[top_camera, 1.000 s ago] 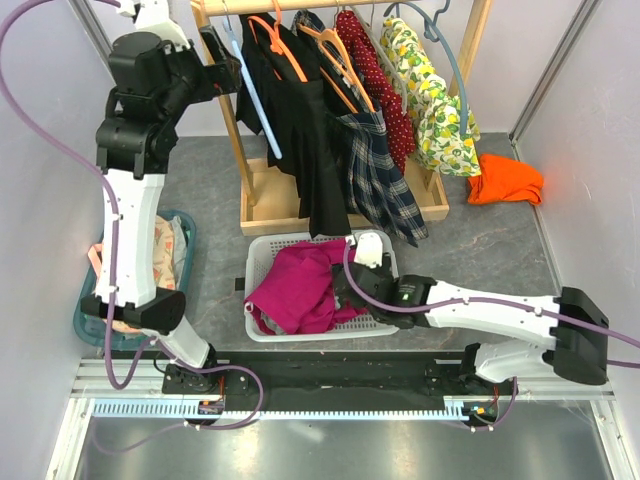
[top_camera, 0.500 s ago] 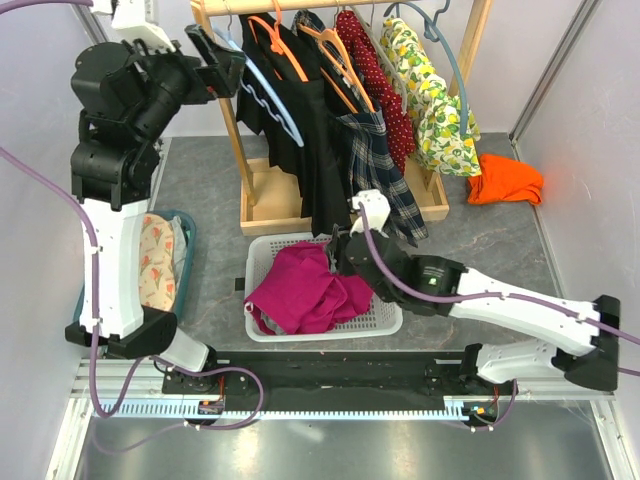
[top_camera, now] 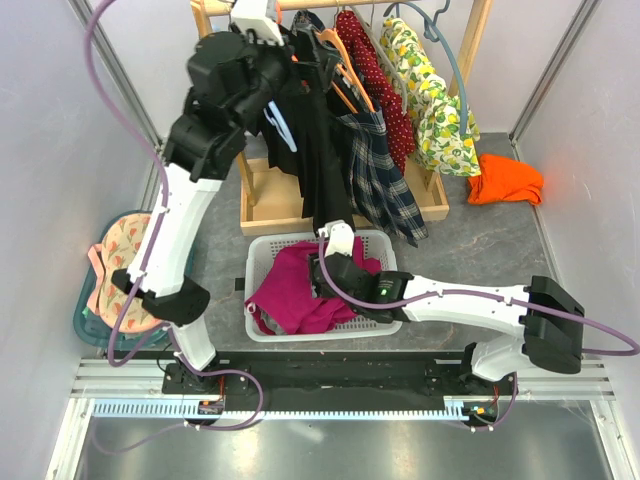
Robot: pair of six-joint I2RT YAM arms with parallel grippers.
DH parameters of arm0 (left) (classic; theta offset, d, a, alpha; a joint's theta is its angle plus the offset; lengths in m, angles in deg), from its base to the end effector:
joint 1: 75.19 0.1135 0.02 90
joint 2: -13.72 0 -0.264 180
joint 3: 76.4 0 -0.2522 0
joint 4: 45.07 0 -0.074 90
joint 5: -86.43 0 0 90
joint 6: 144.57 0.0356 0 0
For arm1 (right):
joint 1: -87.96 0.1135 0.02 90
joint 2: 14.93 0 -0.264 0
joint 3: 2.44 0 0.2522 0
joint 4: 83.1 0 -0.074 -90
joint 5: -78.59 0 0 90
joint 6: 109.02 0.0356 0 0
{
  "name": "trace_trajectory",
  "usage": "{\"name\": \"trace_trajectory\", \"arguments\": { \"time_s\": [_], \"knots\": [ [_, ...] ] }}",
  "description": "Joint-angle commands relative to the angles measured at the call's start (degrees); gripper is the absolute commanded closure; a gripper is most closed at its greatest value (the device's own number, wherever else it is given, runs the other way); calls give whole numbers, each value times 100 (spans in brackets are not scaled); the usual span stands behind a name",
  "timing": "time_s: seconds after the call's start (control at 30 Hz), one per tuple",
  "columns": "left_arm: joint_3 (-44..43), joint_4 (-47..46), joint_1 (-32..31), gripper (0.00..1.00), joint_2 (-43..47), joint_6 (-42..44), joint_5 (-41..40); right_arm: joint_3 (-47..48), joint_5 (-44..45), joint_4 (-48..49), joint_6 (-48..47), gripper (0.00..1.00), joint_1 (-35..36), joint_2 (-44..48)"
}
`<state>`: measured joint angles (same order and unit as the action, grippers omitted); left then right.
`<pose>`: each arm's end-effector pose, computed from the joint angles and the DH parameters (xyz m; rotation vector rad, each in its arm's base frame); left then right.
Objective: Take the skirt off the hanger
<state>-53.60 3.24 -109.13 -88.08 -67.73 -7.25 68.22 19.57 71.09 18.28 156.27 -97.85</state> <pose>0.2716 -0.1801 0.5930 0.2135 1.4622 -0.6245 0.1339 0.2870 0.2575 -0.2946 2.1451 0.4729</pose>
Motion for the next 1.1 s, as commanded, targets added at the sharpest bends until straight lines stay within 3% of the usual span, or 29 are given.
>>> {"name": "trace_trajectory", "arguments": {
  "time_s": [0.0,0.4,0.67,1.07],
  "knots": [
    [-176,-659,-298,0,-208,630,-1027,-180,-75,423,146,37,15,399],
    [175,-1011,-465,1,-393,1255,-2557,-619,-207,564,251,36,33,627],
    [606,-897,-395,1,-499,1211,-2672,-830,-189,529,269,36,33,943],
    [949,-739,132,17,-630,1106,-2471,-953,-84,379,278,36,33,1243]
  ]
}}
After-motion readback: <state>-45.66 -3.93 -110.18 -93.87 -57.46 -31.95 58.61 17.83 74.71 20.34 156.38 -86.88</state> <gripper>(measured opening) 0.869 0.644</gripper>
